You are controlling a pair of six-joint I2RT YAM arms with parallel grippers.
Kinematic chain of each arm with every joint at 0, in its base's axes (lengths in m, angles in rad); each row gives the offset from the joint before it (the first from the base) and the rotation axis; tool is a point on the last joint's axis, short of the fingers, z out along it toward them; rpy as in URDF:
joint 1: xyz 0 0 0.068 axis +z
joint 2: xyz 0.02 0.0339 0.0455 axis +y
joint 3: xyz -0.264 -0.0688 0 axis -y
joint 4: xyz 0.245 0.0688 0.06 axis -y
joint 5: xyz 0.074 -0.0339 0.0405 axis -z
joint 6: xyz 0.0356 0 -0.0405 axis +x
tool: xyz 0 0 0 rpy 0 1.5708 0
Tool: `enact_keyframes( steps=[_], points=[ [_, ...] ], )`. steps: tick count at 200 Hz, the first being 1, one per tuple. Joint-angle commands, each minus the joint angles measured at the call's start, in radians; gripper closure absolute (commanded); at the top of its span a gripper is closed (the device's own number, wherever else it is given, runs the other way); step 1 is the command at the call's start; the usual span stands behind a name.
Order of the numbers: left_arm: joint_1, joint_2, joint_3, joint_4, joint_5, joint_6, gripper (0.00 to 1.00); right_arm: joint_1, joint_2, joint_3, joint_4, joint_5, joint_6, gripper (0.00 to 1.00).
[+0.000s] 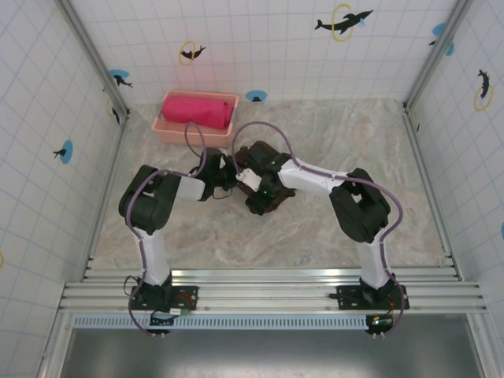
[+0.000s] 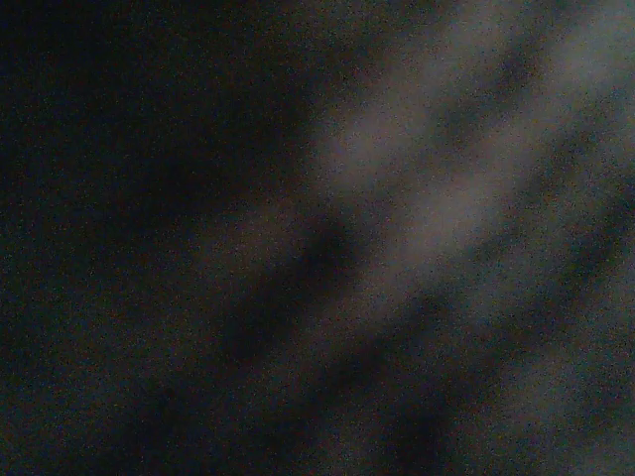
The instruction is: Roll up the long pants
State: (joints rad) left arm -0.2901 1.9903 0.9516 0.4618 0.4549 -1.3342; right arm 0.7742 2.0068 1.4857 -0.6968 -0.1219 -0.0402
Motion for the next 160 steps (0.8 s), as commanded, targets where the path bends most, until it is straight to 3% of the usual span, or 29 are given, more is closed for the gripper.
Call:
enact_keyframes(
  steps=[1,62,85,160],
  points=[
    [-0.022,0.031,0.039,-0.508,-0.002,0.064,1.0,-0.004,-0.148,-0.031,-0.034,0.056,0.023,0.01],
    [-0.05,0.054,0.409,-1.183,-0.197,0.159,1.0,0.041,-0.333,-0.105,0.006,0.198,0.071,0.01],
    [-0.064,0.111,0.491,-1.296,-0.229,0.121,1.0,0.076,-0.334,-0.137,0.057,0.214,0.098,0.01],
    [-0.106,0.292,0.754,-1.552,-0.306,0.007,1.0,0.274,-0.128,-0.023,0.104,0.473,0.136,0.01]
  ],
)
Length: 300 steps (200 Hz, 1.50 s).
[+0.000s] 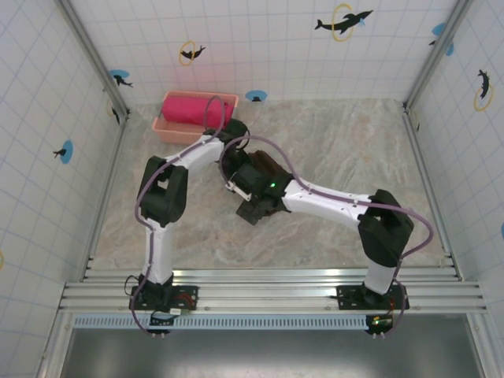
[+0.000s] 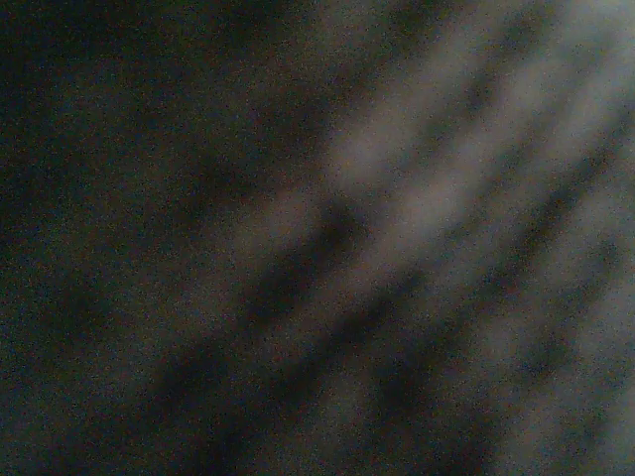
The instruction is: Roll up the long pants
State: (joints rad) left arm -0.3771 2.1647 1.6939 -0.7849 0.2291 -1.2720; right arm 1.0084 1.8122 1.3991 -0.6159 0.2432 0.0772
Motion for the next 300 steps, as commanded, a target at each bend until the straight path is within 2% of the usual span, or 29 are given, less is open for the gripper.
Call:
enact_keyframes(
  steps=[1,28,73,91,106,147,173,201,230,260,300],
  points=[
    [-0.019,0.119,0.012,-0.306,-0.08,-0.055,1.0,0.042,0.069,0.065,0.024,0.112,0.018,0.01],
    [-0.023,0.121,0.016,-0.33,-0.096,-0.058,1.0,0.059,0.121,0.087,0.003,0.265,0.033,0.01],
    [-0.025,0.109,-0.013,-0.339,-0.104,-0.056,1.0,0.059,0.205,0.129,-0.055,0.662,0.014,0.01],
    [-0.026,0.112,-0.01,-0.338,-0.102,-0.058,1.0,0.059,0.258,0.143,-0.068,0.748,0.009,0.01],
    [-0.026,0.118,0.001,-0.341,-0.099,-0.063,1.0,0.069,0.288,0.131,-0.066,0.773,0.017,0.01],
    [-0.025,0.144,0.038,-0.35,-0.086,-0.083,1.0,0.198,0.366,0.066,-0.084,1.013,0.128,0.01],
    [-0.025,0.141,0.028,-0.349,-0.091,-0.089,1.0,0.245,0.476,0.123,-0.215,1.052,0.296,0.01],
    [-0.025,0.132,0.011,-0.349,-0.101,-0.087,1.0,0.248,0.57,0.16,-0.347,1.075,0.462,0.01],
    [-0.025,0.115,-0.014,-0.34,-0.107,-0.086,1.0,0.221,0.558,0.169,-0.405,1.099,0.553,0.01],
    [-0.025,0.112,-0.028,-0.336,-0.102,-0.087,1.0,0.194,0.598,0.272,-0.551,1.165,0.669,0.01],
    [-0.025,0.095,-0.044,-0.346,-0.112,-0.093,1.0,0.171,0.613,0.326,-0.581,1.164,0.705,0.0]
  ],
)
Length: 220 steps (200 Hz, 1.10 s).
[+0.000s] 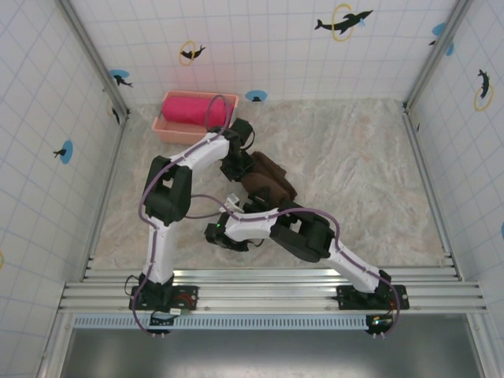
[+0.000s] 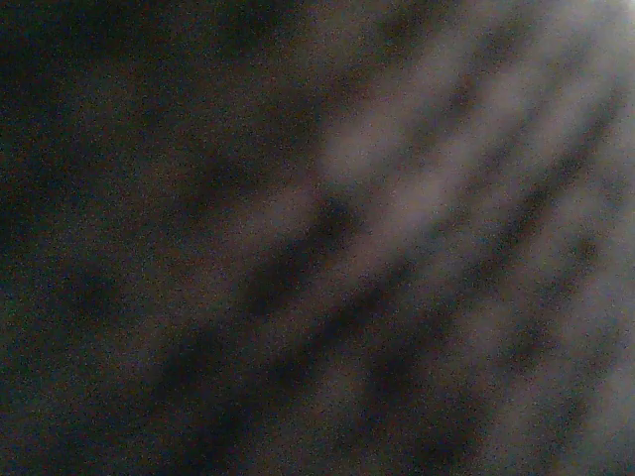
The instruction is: Roll up the long pants
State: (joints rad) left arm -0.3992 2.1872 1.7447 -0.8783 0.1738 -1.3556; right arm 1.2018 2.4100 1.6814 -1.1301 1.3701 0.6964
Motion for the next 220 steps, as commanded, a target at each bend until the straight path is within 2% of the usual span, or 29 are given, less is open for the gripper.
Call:
enact_keyframes(
  steps=[1,73,90,111,129,150,158,175,191,220],
  points=[
    [-0.003,0.072,-0.096,-0.252,-0.058,-0.01,1.0,-0.023,0.016,0.044,-0.067,0.037,0.086,0.0],
    [-0.004,0.048,-0.146,-0.252,-0.066,-0.022,1.0,-0.096,0.053,0.107,-0.097,0.014,0.105,0.0],
    [-0.004,0.043,-0.146,-0.255,-0.068,-0.023,1.0,-0.118,0.067,0.122,-0.087,-0.024,0.085,0.0],
    [-0.005,0.033,-0.146,-0.256,-0.073,-0.028,1.0,-0.138,0.067,0.094,0.02,-0.117,-0.021,0.0],
    [-0.007,0.024,-0.148,-0.255,-0.079,-0.032,1.0,-0.148,0.061,0.069,0.09,-0.183,-0.084,0.06],
    [-0.007,0.017,-0.156,-0.251,-0.082,-0.036,1.0,-0.157,0.056,0.059,0.129,-0.251,-0.134,0.3],
    [-0.007,0.016,-0.161,-0.247,-0.082,-0.039,1.0,-0.157,0.053,0.055,0.144,-0.269,-0.15,0.46],
    [-0.006,0.01,-0.173,-0.233,-0.076,-0.045,1.0,-0.158,0.044,0.042,0.175,-0.317,-0.181,0.71],
    [-0.007,0.006,-0.185,-0.219,-0.074,-0.05,1.0,-0.161,0.035,0.029,0.202,-0.358,-0.211,1.0],
    [-0.007,-0.004,-0.196,-0.213,-0.082,-0.047,1.0,-0.165,0.009,0.007,0.239,-0.427,-0.251,1.0]
  ],
)
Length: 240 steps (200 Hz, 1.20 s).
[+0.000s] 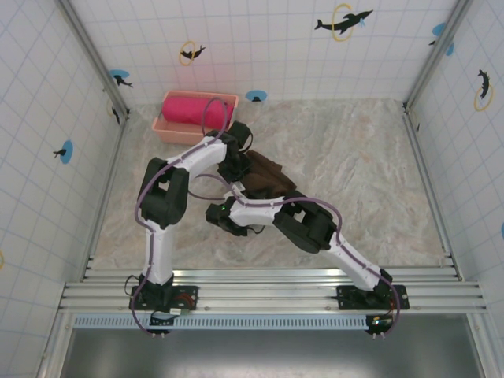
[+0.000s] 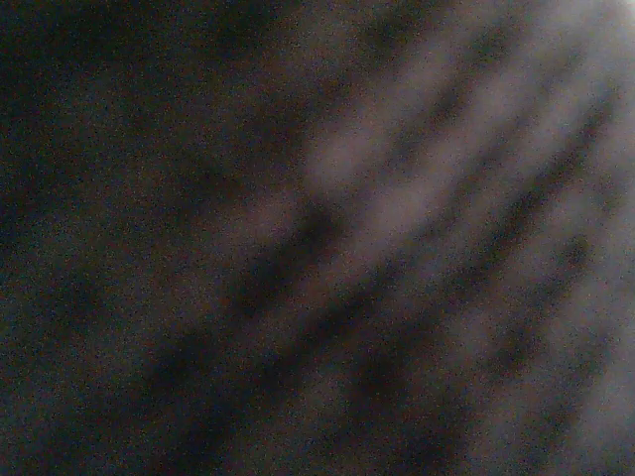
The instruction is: Roll up the long pants
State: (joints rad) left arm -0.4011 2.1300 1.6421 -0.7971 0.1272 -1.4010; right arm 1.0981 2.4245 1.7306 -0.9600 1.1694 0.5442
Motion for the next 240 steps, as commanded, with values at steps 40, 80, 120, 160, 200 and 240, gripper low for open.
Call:
enact_keyframes(
  steps=[40,80,120,160,200,240],
  points=[
    [-0.021,-0.033,-0.128,-0.178,-0.088,0.12,1.0,-0.121,-0.101,-0.122,0.181,-0.466,-0.204,1.0],
    [-0.03,-0.212,-0.193,-0.12,-0.264,0.232,0.03,-0.21,-0.179,-0.182,0.211,-0.692,-0.247,1.0],
    [0.016,-0.291,-0.141,-0.05,-0.35,0.314,0.03,-0.249,-0.173,-0.218,0.207,-0.826,-0.268,1.0],
    [0.06,-0.324,-0.067,0.051,-0.326,0.379,0.02,-0.281,-0.162,-0.262,0.205,-0.95,-0.293,1.0],
    [0.053,-0.479,-0.288,0.224,-0.301,0.361,0.02,-0.358,-0.134,-0.225,0.177,-1.129,-0.332,1.0],
    [0.048,-0.543,-0.502,0.452,-0.175,0.339,0.03,-0.396,-0.095,-0.192,0.152,-1.204,-0.355,1.0]
  ],
)
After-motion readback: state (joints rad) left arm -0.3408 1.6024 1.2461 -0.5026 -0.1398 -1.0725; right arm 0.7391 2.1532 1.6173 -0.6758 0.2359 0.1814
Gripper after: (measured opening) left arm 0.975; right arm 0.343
